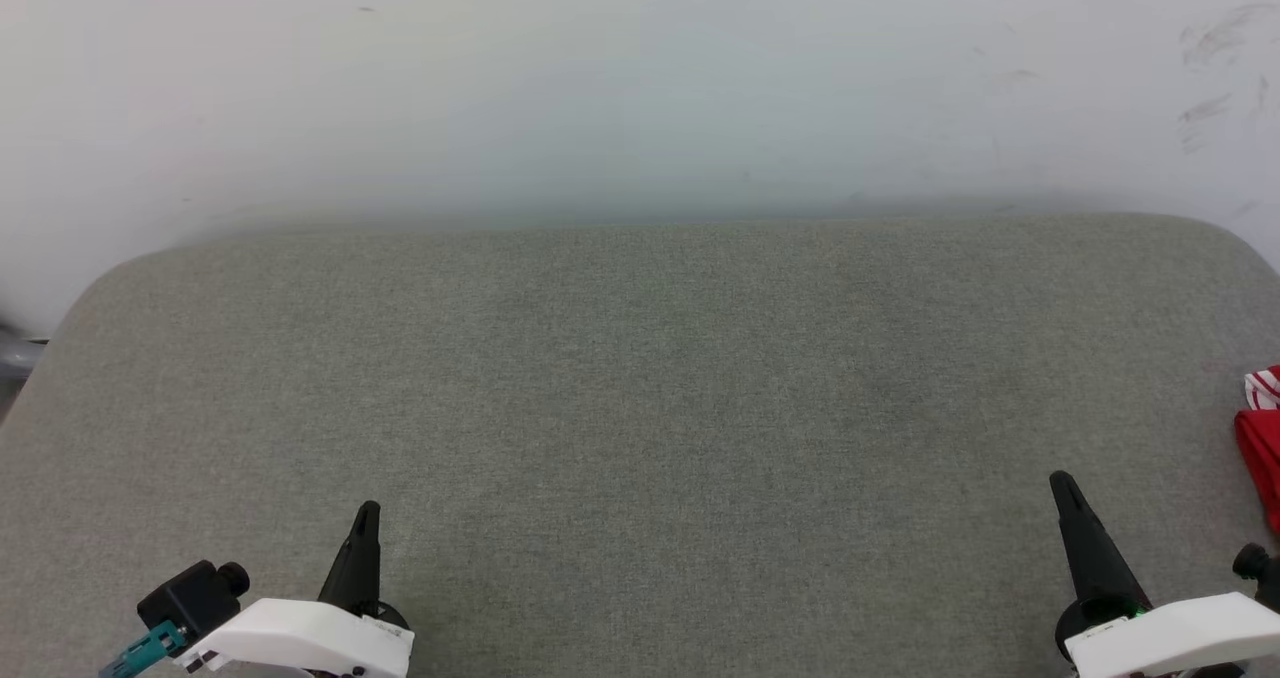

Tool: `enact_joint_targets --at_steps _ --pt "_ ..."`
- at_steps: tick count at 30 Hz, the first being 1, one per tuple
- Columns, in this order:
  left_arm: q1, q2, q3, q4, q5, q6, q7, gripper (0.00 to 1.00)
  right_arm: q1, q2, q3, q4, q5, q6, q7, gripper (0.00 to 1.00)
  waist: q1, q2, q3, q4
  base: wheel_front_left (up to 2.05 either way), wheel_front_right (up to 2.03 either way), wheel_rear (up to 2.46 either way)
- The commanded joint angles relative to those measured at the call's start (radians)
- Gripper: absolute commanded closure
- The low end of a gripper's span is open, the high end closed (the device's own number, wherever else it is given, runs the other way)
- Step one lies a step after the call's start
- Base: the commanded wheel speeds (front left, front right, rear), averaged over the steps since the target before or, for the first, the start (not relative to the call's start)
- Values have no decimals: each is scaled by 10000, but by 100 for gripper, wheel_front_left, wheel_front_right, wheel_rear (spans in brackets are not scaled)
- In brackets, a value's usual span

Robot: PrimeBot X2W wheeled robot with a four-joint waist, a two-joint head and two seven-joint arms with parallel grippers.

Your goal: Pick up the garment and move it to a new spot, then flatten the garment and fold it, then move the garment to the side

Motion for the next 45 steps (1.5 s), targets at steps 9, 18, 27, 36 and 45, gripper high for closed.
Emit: enact_joint_targets --at_steps 9,18,27,36,45 --pt "-423 -94 272 -51 -1293 -162 363 100 -516 -86 -8 268 1370 0 71 100 -1 -1 43 13 0 0 0" --pt "-558 -183 482 -11 -2387 -264 664 100 -778 -86 -22 595 2497 0 121 100 -1 -1 89 25 0 0 0" --pt "-665 -264 640 26 -3293 -361 903 100 -991 -82 -37 876 3427 -1 185 100 -1 -1 129 37 0 0 0" --pt "-774 -348 801 59 -4120 -430 1130 100 -1182 -75 -53 1127 4273 -1 227 100 -1 -1 170 48 0 0 0" --pt "-868 -419 930 89 -4887 -511 1334 100 -1366 -66 -71 1360 5062 -2 277 100 -1 -1 211 60 0 0 0"
